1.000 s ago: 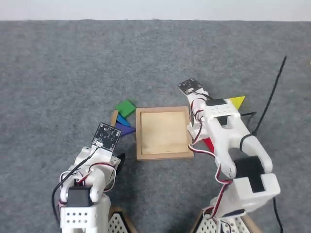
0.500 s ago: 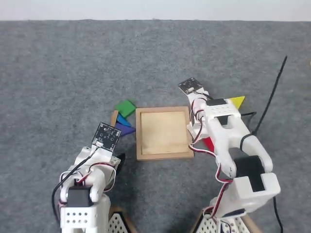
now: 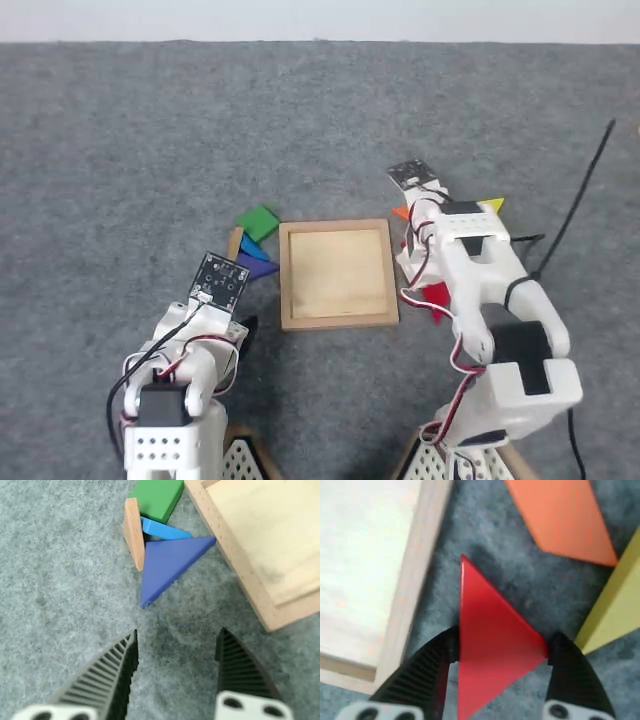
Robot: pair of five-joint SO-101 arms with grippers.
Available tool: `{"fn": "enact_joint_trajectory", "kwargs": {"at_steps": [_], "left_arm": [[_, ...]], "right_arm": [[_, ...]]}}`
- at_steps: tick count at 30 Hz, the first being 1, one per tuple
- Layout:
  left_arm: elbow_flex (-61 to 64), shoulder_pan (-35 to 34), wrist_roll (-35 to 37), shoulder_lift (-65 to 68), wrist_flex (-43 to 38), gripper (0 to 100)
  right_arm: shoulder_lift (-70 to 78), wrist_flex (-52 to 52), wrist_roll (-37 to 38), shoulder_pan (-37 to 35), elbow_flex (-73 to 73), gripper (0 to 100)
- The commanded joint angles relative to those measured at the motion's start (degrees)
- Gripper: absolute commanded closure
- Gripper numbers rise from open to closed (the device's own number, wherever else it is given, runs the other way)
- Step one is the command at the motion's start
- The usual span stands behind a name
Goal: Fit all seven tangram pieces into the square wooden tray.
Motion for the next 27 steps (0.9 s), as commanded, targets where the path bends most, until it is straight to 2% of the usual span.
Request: {"fn": "enact_joint_trajectory", "kwargs": {"at_steps": [1,7,14,19,27], "left_arm": [[-0.3,0.2,0.4,-1.2,0.5,76],[-0.3,0.2,0.4,-1.2,0.5,76],[-0.3,0.2,0.4,-1.2,0.5,76],[-0.3,0.2,0.4,-1.2,0.5,76],[-0.3,0.2,0.4,-1.2,0.5,76]], "right_arm": [[-6.5,3.0,-0.8,1.3,-0.9,78.9],[-13.8,7.1,-2.7,0.4,-0.8,79.0],[-14.2,7.9,-4.9,-2.3,-0.8,78.3],[-14.1,7.5,-4.8,-2.6,0.4,66.2],[-10.7,5.4,-2.5,-1.5,0.5,67.3]]}}
